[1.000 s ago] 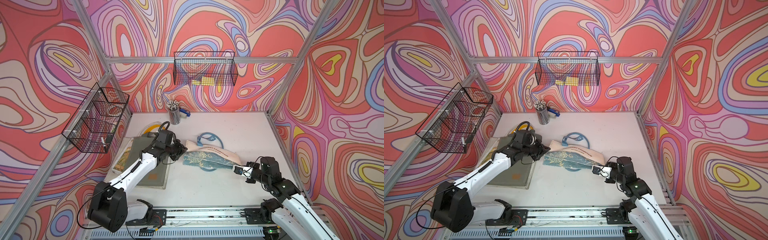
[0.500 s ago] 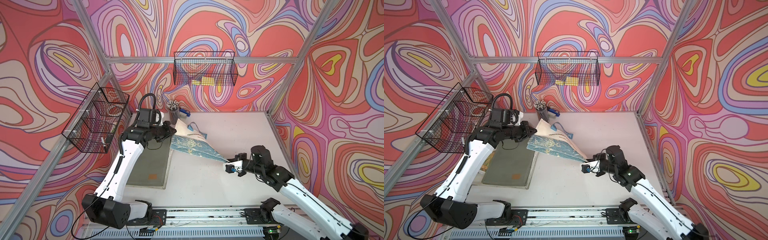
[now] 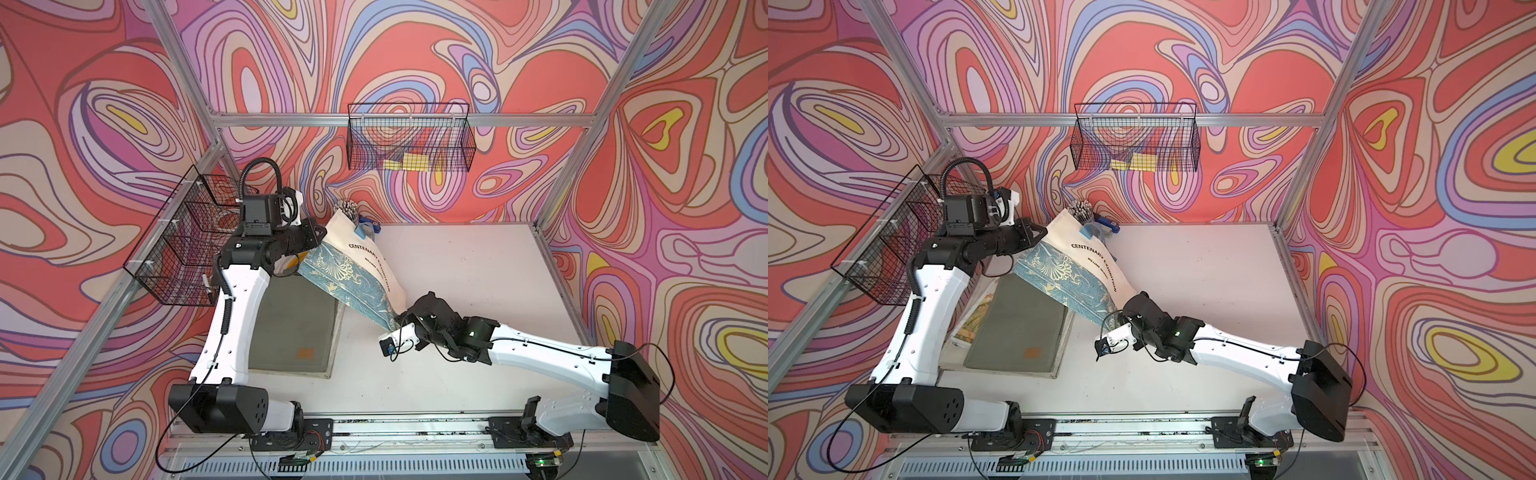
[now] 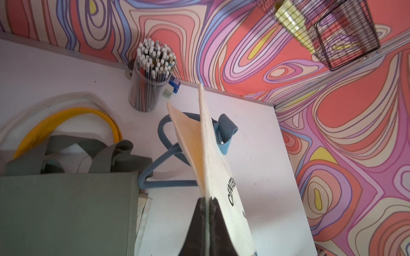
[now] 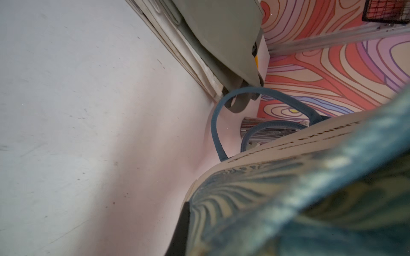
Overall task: Put away the canvas bag
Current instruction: Place the canvas bag at the center of the board.
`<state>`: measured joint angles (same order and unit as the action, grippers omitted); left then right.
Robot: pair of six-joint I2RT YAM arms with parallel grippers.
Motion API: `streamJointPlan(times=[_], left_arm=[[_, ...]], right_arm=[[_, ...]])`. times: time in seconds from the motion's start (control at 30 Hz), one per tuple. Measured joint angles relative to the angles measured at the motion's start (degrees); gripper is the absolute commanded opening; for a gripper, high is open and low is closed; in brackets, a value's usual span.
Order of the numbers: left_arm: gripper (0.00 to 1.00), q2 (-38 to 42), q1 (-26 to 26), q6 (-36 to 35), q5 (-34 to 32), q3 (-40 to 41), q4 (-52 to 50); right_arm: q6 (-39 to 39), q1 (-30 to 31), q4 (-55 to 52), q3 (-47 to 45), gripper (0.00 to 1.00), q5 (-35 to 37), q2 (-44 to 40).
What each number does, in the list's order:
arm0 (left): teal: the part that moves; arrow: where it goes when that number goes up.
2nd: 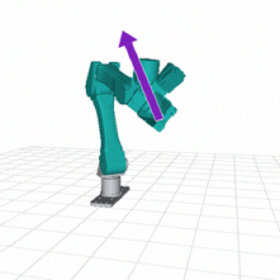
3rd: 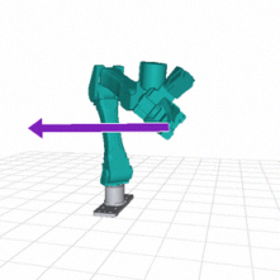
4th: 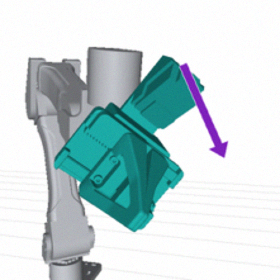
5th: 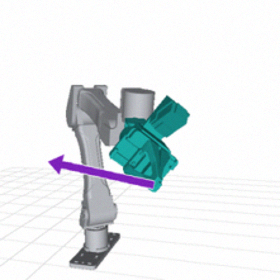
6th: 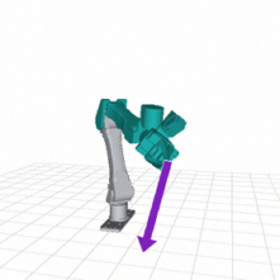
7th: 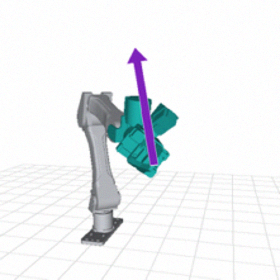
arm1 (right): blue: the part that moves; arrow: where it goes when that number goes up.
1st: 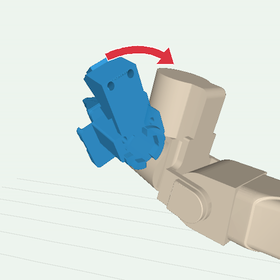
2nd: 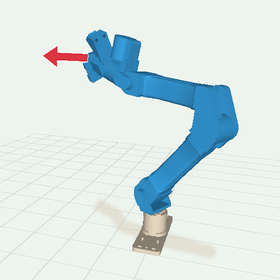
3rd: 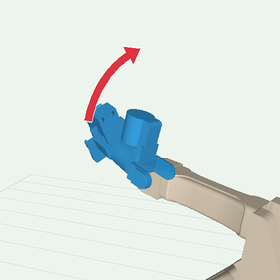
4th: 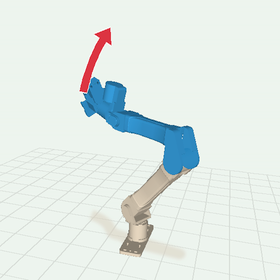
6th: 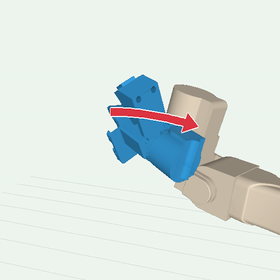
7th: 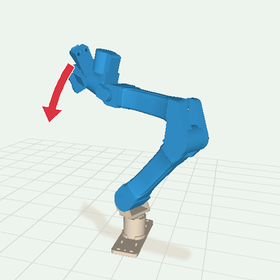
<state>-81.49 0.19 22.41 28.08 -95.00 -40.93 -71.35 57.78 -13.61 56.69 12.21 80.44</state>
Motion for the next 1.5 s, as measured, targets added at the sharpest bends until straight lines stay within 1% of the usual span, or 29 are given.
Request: streamJointPlan(times=[0.13,0.23,0.4,0.47,0.6,0.7,0.77,0.87,0.9,0.93,0.97,1.0,1.03,1.1,1.13,1.23,1.4,1.5], left_arm=[[0.0,1.0,-2.3,-0.3,0.9,-0.9,2.2],[0.0,4.5,-4.7,-0.8,1.0,1.9,4.2],[0.0,8.5,-6.6,-2.6,0.1,4.9,5.3],[0.0,10.1,-7.8,-3.7,-0.5,8.0,6.5],[0.0,13.9,-11.7,-6.9,-3.8,16.9,7.8],[0.0,15.8,-13.1,-9.7,-7.2,22.8,7.7],[0.0,16.3,-13.4,-11.3,-9.5,25.3,7.1],[0.0,17.3,-13.7,-13.5,-14.3,27.5,5.8],[0.06,17.8,-13.7,-14.2,-16.3,27.9,5.4],[0.21,18.4,-13.7,-14.9,-18.6,28.2,4.7],[0.35,18.9,-13.7,-15.4,-20.6,28.5,4.3],[0.44,19.6,-13.7,-15.9,-23.8,29.1,4.9],[0.53,20.1,-13.9,-16.3,-26.6,29.4,5.5],[0.65,21.0,-14.0,-16.8,-31.7,29.9,5.9],[0.68,21.4,-14.1,-17.0,-34.4,30.1,5.9],[0.7,21.7,-13.2,-18.0,-37.0,30.3,5.9],[0.72,21.0,-13.0,-17.9,-36.7,28.8,4.2],[0.72,20.5,-13.1,-16.3,-35.6,27.3,3.0]], right_arm=[[-0.8,1.1,1.2,2.6,0.0,4.9,0.5],[-1.5,3.4,4.1,2.8,0.0,8.7,1.3],[-1.9,5.7,10.3,3.4,0.0,12.7,7.6],[-1.6,6.5,11.6,4.1,0.0,13.1,10.3],[0.5,9.9,13.0,6.9,0.0,13.1,18.1],[2.5,13.2,13.7,9.7,0.0,12.6,25.4],[4.0,15.3,14.2,11.5,0.0,12.4,29.8],[5.8,17.0,14.2,13.5,0.02,12.2,33.2],[6.4,17.3,13.9,14.1,0.04,11.8,33.7],[7.0,17.4,13.5,14.6,0.08,11.0,34.0],[7.4,17.5,12.9,15.2,0.17,10.3,34.2],[8.0,17.7,11.8,16.2,0.26,8.9,34.8],[8.5,17.9,10.9,17.2,0.34,7.5,35.3],[10.1,18.6,9.6,19.6,0.43,4.9,36.7],[11.0,19.0,8.8,20.8,0.45,3.4,37.3],[14.3,19.8,4.4,25.4,0.48,0.2,38.9],[21.7,19.6,-3.8,35.5,0.47,-2.8,43.1],[26.0,19.1,-6.7,37.7,0.49,-3.8,43.6]])
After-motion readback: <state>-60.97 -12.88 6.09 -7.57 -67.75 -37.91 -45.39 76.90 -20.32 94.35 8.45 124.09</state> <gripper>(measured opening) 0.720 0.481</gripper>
